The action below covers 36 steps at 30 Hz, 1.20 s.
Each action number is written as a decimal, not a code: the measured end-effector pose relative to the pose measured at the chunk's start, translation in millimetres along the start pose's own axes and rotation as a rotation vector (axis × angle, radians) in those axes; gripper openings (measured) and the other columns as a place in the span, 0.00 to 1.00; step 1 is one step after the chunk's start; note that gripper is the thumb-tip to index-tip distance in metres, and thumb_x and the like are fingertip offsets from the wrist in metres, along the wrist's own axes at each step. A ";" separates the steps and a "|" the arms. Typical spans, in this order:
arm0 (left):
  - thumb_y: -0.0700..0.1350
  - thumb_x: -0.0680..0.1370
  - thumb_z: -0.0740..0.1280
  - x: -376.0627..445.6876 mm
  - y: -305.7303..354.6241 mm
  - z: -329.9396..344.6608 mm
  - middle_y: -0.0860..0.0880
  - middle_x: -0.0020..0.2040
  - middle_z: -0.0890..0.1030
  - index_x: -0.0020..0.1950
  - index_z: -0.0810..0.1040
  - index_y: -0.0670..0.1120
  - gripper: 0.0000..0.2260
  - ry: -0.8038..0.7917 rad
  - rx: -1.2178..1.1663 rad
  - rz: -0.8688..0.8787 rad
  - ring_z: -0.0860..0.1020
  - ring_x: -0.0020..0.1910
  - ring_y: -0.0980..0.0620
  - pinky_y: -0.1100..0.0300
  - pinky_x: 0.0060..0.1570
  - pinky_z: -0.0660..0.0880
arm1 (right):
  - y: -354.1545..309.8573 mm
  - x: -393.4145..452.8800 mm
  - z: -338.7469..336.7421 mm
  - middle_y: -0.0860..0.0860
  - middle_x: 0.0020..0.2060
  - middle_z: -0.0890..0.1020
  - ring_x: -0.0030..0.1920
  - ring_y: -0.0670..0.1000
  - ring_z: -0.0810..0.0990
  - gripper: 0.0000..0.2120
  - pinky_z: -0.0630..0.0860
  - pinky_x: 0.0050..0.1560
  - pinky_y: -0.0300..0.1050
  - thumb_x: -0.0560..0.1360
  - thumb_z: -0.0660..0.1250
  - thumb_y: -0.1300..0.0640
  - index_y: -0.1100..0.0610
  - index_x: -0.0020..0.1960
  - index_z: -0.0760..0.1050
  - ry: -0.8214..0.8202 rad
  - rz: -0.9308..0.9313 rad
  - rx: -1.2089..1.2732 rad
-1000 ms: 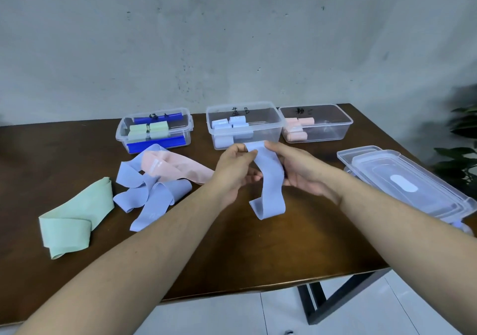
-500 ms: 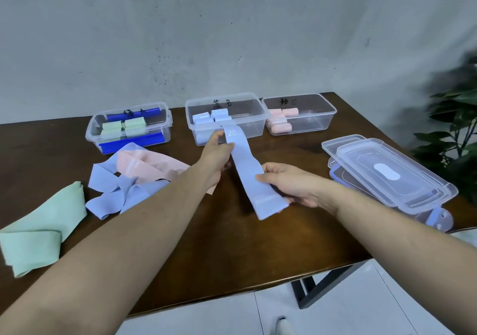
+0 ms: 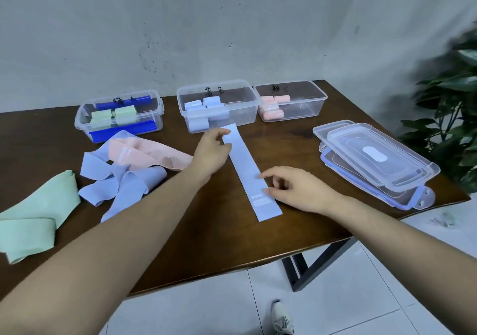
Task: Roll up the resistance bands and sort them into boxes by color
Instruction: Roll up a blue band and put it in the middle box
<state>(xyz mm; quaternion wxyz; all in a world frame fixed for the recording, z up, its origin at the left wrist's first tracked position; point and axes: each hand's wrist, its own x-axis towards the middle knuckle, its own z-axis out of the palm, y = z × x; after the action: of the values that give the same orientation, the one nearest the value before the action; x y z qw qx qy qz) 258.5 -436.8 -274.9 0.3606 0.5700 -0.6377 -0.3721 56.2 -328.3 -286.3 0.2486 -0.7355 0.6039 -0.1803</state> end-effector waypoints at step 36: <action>0.51 0.79 0.63 -148.0 -39.5 11.2 0.55 0.45 0.82 0.49 0.82 0.51 0.09 -0.152 0.619 0.788 0.77 0.45 0.54 0.58 0.45 0.74 | 4.8 -64.1 41.5 0.44 0.47 0.80 0.47 0.45 0.79 0.03 0.76 0.49 0.42 0.78 0.70 0.58 0.53 0.51 0.81 0.231 -0.387 -0.070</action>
<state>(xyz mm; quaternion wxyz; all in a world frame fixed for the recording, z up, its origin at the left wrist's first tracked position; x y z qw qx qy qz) 280.0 -291.7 -320.4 0.2404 0.3376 -0.9091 -0.0421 62.6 -260.1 -320.5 0.1127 -0.8202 0.4821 -0.2866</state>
